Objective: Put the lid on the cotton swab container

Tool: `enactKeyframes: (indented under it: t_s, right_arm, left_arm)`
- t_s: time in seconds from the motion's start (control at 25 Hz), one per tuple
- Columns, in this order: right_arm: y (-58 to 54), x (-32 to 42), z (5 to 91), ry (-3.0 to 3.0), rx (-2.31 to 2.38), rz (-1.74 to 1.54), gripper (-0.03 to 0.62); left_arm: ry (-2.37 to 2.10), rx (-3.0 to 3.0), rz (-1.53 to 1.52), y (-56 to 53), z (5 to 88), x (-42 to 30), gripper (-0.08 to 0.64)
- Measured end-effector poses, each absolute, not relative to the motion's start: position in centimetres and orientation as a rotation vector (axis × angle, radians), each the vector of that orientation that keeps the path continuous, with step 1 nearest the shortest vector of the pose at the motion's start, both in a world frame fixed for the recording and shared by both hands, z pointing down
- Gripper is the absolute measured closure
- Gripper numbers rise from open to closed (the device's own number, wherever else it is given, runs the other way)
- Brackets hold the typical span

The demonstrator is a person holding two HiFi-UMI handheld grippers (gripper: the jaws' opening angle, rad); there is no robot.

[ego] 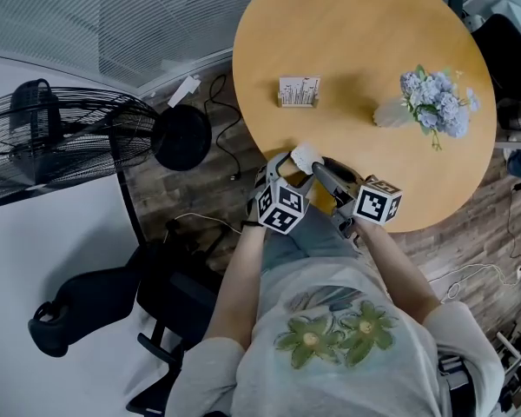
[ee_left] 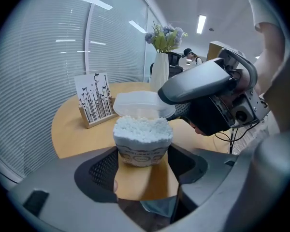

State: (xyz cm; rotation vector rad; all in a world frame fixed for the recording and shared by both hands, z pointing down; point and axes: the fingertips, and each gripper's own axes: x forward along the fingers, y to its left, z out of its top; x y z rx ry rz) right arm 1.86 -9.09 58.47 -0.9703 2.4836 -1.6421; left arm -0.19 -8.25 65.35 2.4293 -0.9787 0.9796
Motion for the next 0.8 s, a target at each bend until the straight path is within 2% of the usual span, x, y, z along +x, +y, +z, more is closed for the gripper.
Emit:
enactKeyframes:
  t_s: [0.8]
  right_arm:
    - [-8.3,0.7,58.9,3.029,-1.052,-1.278,0.414]
  left_arm:
    - [-0.939,2.439,1.019,-8.2,65.5,-0.1,0.243]
